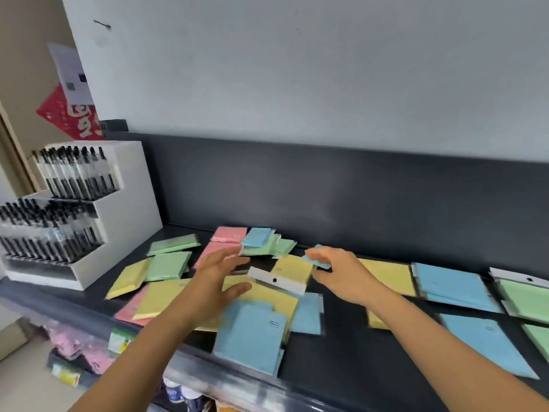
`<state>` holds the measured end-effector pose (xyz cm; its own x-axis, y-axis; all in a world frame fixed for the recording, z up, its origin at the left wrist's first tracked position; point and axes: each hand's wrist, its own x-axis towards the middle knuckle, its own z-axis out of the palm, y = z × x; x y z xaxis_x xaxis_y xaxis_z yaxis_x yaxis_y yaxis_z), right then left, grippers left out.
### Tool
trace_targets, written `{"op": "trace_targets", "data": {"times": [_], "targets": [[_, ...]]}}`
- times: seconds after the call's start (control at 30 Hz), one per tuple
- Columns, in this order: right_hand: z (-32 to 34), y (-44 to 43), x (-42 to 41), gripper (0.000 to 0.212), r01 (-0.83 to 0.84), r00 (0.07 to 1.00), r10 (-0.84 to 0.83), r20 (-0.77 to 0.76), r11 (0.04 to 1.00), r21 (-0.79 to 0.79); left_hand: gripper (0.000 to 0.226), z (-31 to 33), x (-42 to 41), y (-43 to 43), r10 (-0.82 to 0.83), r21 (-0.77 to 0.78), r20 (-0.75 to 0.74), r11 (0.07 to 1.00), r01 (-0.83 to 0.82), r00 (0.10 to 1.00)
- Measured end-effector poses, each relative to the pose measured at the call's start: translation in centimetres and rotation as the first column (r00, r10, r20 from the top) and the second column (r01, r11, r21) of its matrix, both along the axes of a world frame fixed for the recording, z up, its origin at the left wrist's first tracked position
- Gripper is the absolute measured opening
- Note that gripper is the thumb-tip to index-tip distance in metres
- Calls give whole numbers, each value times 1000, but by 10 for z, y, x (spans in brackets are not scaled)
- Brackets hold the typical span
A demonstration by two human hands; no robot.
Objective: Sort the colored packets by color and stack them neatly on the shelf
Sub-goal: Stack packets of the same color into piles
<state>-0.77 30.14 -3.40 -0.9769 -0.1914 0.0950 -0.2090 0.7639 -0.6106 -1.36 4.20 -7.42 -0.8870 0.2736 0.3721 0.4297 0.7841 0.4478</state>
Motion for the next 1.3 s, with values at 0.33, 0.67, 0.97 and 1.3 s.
{"op": "trace_targets", "data": {"times": [0.33, 0.67, 0.97, 1.3], "targets": [[-9, -163, -67, 62, 4, 1000, -7, 18, 985, 171, 108, -11, -84, -159, -1, -131, 193, 991, 26, 981], [-35, -203, -85, 60, 140, 989, -145, -29, 862, 486, 139, -23, -96, -171, -47, -214, 301, 970, 116, 953], [-34, -211, -83, 32, 125, 988, -30, -154, 744, 656, 63, 1, -88, -162, 5, -416, 131, 908, 51, 991], [1, -188, -57, 33, 256, 955, -191, -225, 917, 306, 54, 35, -113, -150, 20, -542, 124, 839, 50, 992]]}}
